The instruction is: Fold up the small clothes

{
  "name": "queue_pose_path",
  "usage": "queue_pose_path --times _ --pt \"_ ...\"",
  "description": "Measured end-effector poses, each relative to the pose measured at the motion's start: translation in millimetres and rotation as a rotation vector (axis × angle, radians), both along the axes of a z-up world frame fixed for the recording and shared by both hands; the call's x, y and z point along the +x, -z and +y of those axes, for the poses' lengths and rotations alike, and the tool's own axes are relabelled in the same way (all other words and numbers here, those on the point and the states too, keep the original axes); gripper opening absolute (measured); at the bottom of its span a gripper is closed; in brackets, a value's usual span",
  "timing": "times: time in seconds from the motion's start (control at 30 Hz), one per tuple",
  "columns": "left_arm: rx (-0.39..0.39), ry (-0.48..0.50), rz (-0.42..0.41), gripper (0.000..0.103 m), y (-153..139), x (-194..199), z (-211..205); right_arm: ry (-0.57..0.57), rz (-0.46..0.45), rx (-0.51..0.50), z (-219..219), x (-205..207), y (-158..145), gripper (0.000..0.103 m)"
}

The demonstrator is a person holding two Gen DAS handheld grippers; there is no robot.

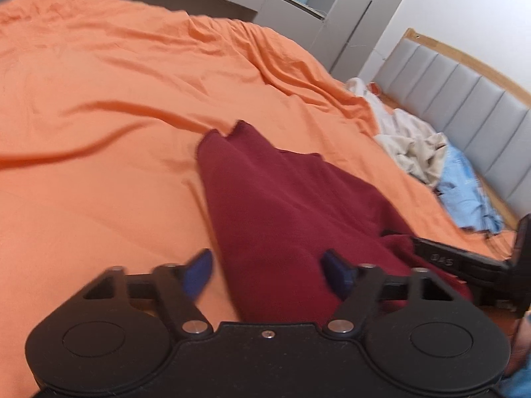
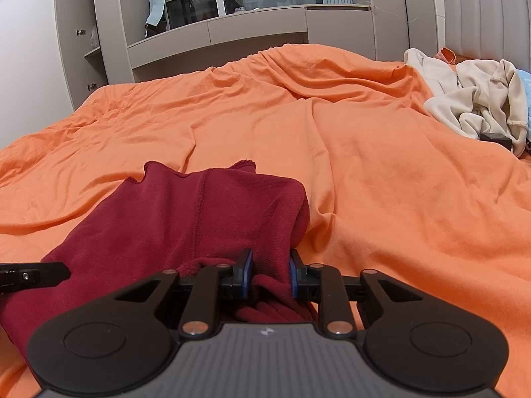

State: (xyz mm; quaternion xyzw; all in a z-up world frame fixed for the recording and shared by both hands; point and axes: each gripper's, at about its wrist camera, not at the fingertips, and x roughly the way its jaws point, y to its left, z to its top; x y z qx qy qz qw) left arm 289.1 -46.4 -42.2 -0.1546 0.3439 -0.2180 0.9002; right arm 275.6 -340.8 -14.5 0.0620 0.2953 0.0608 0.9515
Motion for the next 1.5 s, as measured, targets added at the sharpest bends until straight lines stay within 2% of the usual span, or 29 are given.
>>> queue_pose_path --times 0.17,0.27,0.4,0.57,0.7,0.83,0.93,1.07,1.2,1.33,1.4,1.5 --pt "-0.022 0.003 -0.013 0.045 -5 -1 -2 -0.008 -0.025 0.025 -2 -3 -8 0.019" --pt "-0.021 0.005 -0.043 0.038 -15 -4 -3 -0.031 -0.077 0.010 4 -7 -20 0.018" --pt "-0.023 0.000 -0.107 0.035 -34 -11 -2 -0.073 -0.171 -0.040 18 -15 -38 0.017" --pt "0.083 -0.039 -0.244 0.033 -62 -22 3 -0.128 -0.246 -0.066 41 -17 -53 0.016" --pt "0.132 -0.093 -0.307 0.033 -78 -27 19 -0.155 -0.287 -0.074 64 -10 -53 0.016" --pt "0.224 -0.159 -0.355 0.033 -84 -30 38 -0.203 -0.331 -0.072 87 -3 -48 0.011" --pt "0.248 -0.189 -0.304 0.033 -73 -27 53 -0.234 -0.354 -0.092 102 -1 -44 0.011" --pt "0.224 -0.212 -0.200 0.033 -46 -21 71 -0.264 -0.290 -0.106 111 6 -30 0.011" --pt "0.195 -0.222 -0.168 0.034 -35 -24 85 -0.256 -0.210 -0.102 110 12 -17 0.011" --pt "0.210 -0.232 -0.165 0.039 -32 -24 85 -0.240 -0.157 -0.079 104 16 -9 0.013" --pt "0.224 -0.243 -0.166 0.042 -34 -25 82 -0.230 -0.145 -0.080 103 16 -8 0.019" --pt "0.244 -0.259 -0.166 0.057 -36 -26 81 -0.211 -0.146 -0.076 100 14 -10 0.035"
